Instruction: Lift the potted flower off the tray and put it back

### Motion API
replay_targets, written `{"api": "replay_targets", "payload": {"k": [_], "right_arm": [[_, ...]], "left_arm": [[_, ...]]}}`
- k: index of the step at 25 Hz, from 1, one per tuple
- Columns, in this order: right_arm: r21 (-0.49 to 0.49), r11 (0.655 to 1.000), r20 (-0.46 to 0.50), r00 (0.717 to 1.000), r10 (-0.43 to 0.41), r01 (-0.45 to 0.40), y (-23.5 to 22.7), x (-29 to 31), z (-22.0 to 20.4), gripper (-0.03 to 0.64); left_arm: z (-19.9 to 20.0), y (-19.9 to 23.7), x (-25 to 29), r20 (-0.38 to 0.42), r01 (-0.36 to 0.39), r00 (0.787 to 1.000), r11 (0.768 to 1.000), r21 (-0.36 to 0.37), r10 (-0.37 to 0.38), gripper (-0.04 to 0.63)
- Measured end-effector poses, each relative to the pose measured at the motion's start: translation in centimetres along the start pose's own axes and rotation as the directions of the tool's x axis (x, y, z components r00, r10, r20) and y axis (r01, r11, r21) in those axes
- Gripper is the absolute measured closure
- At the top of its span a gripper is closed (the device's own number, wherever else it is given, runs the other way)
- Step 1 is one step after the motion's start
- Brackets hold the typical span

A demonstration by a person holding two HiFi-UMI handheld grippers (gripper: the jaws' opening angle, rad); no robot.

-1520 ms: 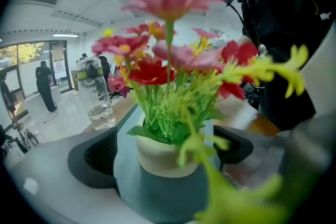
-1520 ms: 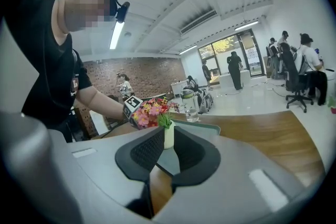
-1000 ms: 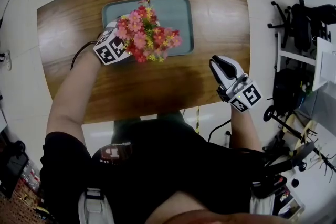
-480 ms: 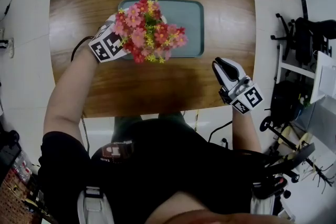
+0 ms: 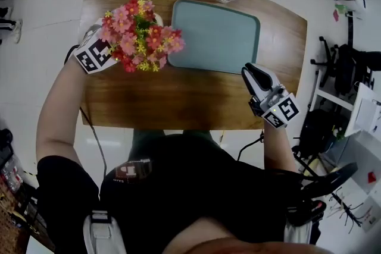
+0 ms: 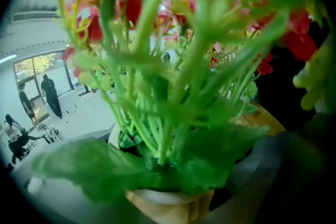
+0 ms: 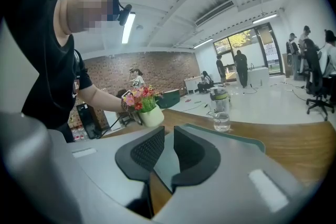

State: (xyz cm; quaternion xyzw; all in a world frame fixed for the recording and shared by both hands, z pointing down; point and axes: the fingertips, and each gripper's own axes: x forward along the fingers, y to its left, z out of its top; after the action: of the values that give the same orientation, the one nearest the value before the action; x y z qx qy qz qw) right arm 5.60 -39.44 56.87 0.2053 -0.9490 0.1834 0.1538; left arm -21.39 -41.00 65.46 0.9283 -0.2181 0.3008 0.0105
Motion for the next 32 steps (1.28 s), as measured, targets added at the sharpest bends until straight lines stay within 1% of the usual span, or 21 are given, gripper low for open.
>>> {"api": "replay_targets", "payload": {"k": [2,8,12,14,18,20,22,23,25,28,30,32], "right_arm": [[-0.007,1.0,-0.015,1.0,0.014,-0.014,1.4,2.4,0.1,0.548],[-0.006,0.999,-0.031,0.999,0.034,-0.034,2.4,4.4,0.8,0.548],[-0.001,0.999,-0.051,0.998,0.037,-0.037,3.3,5.8,0.3,0.548],[-0.001,0.999,-0.061,0.997,0.04,-0.04,3.7,6.5,0.2,0.548],[-0.004,0.999,-0.067,0.997,0.04,-0.04,4.2,7.1,0.4,0.548],[-0.009,0.999,-0.066,0.997,0.04,-0.041,4.4,7.1,0.5,0.548],[-0.012,0.999,-0.06,0.997,0.043,-0.044,4.4,7.1,0.7,0.548],[-0.014,0.999,-0.056,0.997,0.045,-0.045,4.4,7.0,0.8,0.546],[-0.019,0.999,-0.047,0.998,0.048,-0.049,4.3,6.5,1.1,0.548],[-0.026,0.998,-0.036,0.998,0.05,-0.051,4.4,5.5,1.3,0.548],[-0.032,0.998,-0.027,0.998,0.049,-0.05,4.5,4.6,1.5,0.548],[-0.04,0.998,-0.014,0.999,0.048,-0.049,4.7,3.8,1.6,0.548]], "left_arm": [[-2.8,0.3,-2.3,-0.016,-0.013,1.0,1.0,-0.012,0.013,0.058],[-5.9,0.6,-3.7,-0.039,-0.013,0.999,0.999,-0.047,0.012,0.058],[-8.0,-0.6,-2.0,-0.038,0.036,0.999,0.997,-0.069,-0.039,0.058],[-8.3,-1.4,-0.8,-0.028,0.058,0.998,0.996,-0.072,-0.06,0.058],[-7.7,-1.6,0.4,-0.015,0.061,0.998,0.996,-0.063,-0.062,0.057],[-7.8,-1.7,0.5,-0.022,0.065,0.998,0.996,-0.063,-0.067,0.057],[-8.5,-1.6,0.5,-0.052,0.063,0.996,0.995,-0.079,-0.067,0.057],[-8.9,-1.6,0.4,-0.073,0.057,0.995,0.995,-0.088,-0.063,0.055],[-9.4,-1.4,-0.2,-0.097,0.027,0.995,0.993,-0.114,-0.038,0.027],[-10.1,-1.0,-2.5,-0.107,-0.048,0.994,0.984,-0.173,0.029,0.017],[-10.9,-1.0,-5.0,-0.125,-0.112,0.988,0.968,-0.223,0.086,0.017],[-11.9,-1.4,-8.0,-0.138,-0.192,0.978,0.939,-0.286,0.158,0.018]]}}
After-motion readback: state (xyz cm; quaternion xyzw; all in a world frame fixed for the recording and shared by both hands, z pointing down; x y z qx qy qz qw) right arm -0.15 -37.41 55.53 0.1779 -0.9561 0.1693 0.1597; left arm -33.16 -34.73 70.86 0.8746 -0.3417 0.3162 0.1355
